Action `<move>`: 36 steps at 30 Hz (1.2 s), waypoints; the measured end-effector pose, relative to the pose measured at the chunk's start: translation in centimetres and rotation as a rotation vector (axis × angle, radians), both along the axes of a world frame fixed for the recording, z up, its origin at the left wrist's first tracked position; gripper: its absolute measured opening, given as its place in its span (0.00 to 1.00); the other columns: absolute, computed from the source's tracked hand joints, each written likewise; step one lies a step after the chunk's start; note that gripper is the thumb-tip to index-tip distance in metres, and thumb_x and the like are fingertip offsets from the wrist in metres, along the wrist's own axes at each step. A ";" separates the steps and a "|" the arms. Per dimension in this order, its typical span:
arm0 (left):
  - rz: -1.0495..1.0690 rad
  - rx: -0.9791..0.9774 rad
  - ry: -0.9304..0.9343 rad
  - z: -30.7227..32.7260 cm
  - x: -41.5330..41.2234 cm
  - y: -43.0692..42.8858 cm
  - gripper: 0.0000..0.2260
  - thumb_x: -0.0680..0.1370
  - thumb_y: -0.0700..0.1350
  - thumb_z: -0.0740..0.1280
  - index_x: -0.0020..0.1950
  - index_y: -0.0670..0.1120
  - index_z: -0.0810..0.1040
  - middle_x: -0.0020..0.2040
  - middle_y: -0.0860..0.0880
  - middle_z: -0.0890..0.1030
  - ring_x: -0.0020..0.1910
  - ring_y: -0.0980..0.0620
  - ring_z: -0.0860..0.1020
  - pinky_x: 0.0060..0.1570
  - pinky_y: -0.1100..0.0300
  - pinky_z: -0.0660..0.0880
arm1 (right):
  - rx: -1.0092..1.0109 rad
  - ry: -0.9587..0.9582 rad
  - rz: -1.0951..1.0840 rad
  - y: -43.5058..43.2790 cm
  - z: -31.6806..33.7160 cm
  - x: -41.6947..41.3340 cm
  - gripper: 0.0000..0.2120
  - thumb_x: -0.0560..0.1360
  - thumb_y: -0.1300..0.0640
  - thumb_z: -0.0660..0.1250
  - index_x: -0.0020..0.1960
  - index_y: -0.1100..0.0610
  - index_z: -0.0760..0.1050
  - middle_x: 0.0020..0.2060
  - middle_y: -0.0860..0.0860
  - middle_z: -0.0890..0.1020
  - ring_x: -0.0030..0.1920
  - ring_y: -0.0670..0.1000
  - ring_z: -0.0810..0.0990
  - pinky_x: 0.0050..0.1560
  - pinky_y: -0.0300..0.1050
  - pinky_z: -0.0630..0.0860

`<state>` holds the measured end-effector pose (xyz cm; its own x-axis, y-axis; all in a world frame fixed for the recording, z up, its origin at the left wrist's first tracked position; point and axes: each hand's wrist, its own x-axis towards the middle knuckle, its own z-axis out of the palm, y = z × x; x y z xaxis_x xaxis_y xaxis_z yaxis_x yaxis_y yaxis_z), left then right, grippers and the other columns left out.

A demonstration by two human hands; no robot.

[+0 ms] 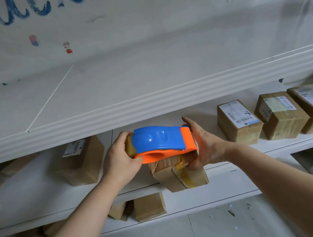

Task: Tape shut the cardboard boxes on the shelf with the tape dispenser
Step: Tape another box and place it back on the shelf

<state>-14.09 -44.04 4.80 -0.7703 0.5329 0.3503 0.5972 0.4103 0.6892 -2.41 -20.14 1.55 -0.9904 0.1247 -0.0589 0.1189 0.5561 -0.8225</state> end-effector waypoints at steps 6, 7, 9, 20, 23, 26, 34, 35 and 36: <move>0.093 -0.025 0.034 0.9 -1.6 -3.1 0.25 0.64 0.30 0.71 0.53 0.53 0.72 0.44 0.58 0.77 0.43 0.55 0.76 0.40 0.68 0.70 | 0.068 0.050 0.010 0.3 -0.6 0.6 0.62 0.55 0.59 0.83 0.77 0.52 0.48 0.65 0.45 0.64 0.67 0.44 0.65 0.67 0.41 0.69; 0.122 -0.038 0.031 0.8 -2.1 -4.4 0.26 0.63 0.30 0.71 0.53 0.54 0.72 0.45 0.57 0.78 0.45 0.51 0.77 0.41 0.62 0.72 | 0.076 0.042 0.001 0.6 -0.8 0.8 0.62 0.54 0.58 0.83 0.77 0.52 0.49 0.64 0.45 0.64 0.66 0.45 0.66 0.66 0.43 0.71; 0.163 -0.050 -0.012 0.2 -2.9 -6.9 0.28 0.64 0.28 0.71 0.53 0.56 0.72 0.46 0.54 0.78 0.49 0.47 0.78 0.46 0.55 0.76 | 0.077 0.030 -0.028 1.1 -1.0 1.2 0.62 0.54 0.56 0.84 0.77 0.51 0.50 0.63 0.45 0.64 0.66 0.47 0.65 0.66 0.47 0.72; 0.225 -0.015 -0.106 -1.5 -3.7 -8.6 0.25 0.65 0.32 0.71 0.49 0.60 0.71 0.46 0.57 0.77 0.47 0.45 0.77 0.45 0.44 0.78 | 0.009 -0.066 -0.012 1.7 -1.0 0.7 0.63 0.51 0.52 0.81 0.77 0.49 0.49 0.65 0.45 0.62 0.68 0.47 0.63 0.66 0.48 0.72; 0.228 -0.029 -0.123 -2.6 -3.4 -7.7 0.22 0.69 0.28 0.68 0.50 0.53 0.71 0.44 0.53 0.76 0.45 0.45 0.77 0.41 0.53 0.74 | 0.009 -0.091 -0.004 1.8 -0.9 0.6 0.62 0.53 0.55 0.81 0.78 0.48 0.47 0.66 0.44 0.61 0.69 0.47 0.62 0.68 0.49 0.71; 0.244 -0.025 -0.145 -3.4 -2.9 -6.7 0.18 0.70 0.29 0.67 0.52 0.48 0.70 0.43 0.49 0.77 0.43 0.48 0.76 0.39 0.56 0.71 | 0.121 -0.150 0.040 2.2 -0.2 0.2 0.63 0.58 0.57 0.81 0.78 0.49 0.41 0.71 0.41 0.54 0.73 0.48 0.58 0.70 0.43 0.66; 0.259 -0.023 -0.109 -1.7 -3.1 -5.4 0.17 0.69 0.27 0.66 0.50 0.46 0.71 0.40 0.50 0.75 0.38 0.52 0.73 0.36 0.59 0.69 | 1.024 -0.214 0.159 -1.4 1.1 -1.0 0.67 0.60 0.23 0.64 0.75 0.60 0.29 0.74 0.55 0.29 0.73 0.54 0.25 0.73 0.61 0.32; 0.259 -0.035 -0.099 -1.5 -3.2 -5.2 0.17 0.69 0.28 0.66 0.50 0.46 0.70 0.40 0.51 0.75 0.37 0.53 0.73 0.35 0.59 0.68 | 1.020 -0.216 0.166 -1.5 1.0 -1.2 0.67 0.60 0.22 0.63 0.75 0.60 0.29 0.75 0.55 0.30 0.73 0.54 0.26 0.74 0.60 0.33; 0.261 -0.052 -0.093 -1.4 -3.2 -5.1 0.17 0.69 0.28 0.66 0.50 0.46 0.70 0.39 0.51 0.74 0.36 0.53 0.72 0.34 0.59 0.68 | 1.014 -0.229 0.169 -1.5 1.0 -1.4 0.67 0.60 0.22 0.62 0.75 0.59 0.29 0.75 0.55 0.31 0.74 0.53 0.27 0.74 0.59 0.34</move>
<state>-17.26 -49.16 3.39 -0.9113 0.3278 0.2491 0.4020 0.5783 0.7099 -3.82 -21.62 2.54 -0.9780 0.0814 -0.1922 0.0691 0.9952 0.0697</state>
